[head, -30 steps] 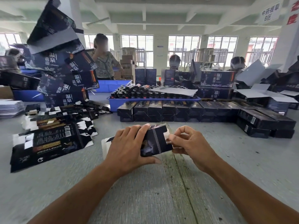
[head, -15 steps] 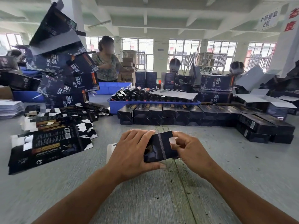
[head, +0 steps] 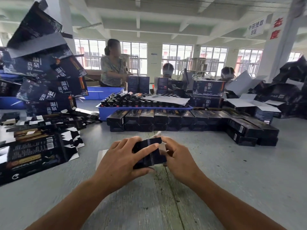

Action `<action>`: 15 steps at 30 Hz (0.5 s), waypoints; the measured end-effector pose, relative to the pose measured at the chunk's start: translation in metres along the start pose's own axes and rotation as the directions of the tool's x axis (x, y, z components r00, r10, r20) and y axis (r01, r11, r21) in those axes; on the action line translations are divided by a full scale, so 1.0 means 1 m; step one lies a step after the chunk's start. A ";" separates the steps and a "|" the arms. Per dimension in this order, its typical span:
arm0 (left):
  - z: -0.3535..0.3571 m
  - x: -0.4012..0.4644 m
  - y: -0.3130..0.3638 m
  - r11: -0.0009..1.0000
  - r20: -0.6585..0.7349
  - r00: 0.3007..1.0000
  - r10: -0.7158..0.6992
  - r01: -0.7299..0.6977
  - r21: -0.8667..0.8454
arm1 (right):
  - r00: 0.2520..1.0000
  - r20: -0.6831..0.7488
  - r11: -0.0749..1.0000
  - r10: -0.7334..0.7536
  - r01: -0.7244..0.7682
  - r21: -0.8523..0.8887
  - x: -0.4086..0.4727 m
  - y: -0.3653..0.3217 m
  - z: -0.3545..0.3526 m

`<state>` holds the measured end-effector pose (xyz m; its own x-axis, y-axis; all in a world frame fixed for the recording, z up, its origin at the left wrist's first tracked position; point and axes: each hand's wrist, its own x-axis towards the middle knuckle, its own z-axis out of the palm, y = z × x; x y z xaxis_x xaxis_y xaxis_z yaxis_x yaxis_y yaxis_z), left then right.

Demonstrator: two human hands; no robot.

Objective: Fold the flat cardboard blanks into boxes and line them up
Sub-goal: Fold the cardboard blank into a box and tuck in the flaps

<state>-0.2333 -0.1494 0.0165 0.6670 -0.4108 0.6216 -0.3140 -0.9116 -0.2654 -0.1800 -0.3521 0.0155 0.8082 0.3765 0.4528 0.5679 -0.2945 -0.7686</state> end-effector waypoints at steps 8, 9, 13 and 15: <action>0.005 0.000 0.002 0.994 0.011 0.999 -0.037 0.038 -0.099 | 0.998 -0.020 0.985 0.059 -0.055 0.163 -0.002 -0.006 -0.006; 0.004 0.000 0.003 0.991 0.027 0.999 -0.045 0.048 -0.124 | 0.998 -0.029 0.984 0.061 -0.055 0.168 -0.002 -0.006 -0.004; 0.002 -0.001 0.003 0.986 0.031 0.998 -0.049 0.054 -0.161 | 0.997 -0.061 0.994 0.041 -0.034 0.109 -0.003 -0.005 0.001; 0.003 0.000 0.001 0.986 0.028 0.998 -0.058 0.062 -0.158 | 0.998 -0.062 0.998 0.006 -0.003 0.056 -0.004 -0.005 0.001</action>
<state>-0.2321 -0.1504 0.0139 0.7026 -0.3574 0.6153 -0.3749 -0.9209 -0.1069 -0.1861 -0.3516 0.0175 0.8200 0.3196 0.4749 0.5558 -0.2463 -0.7940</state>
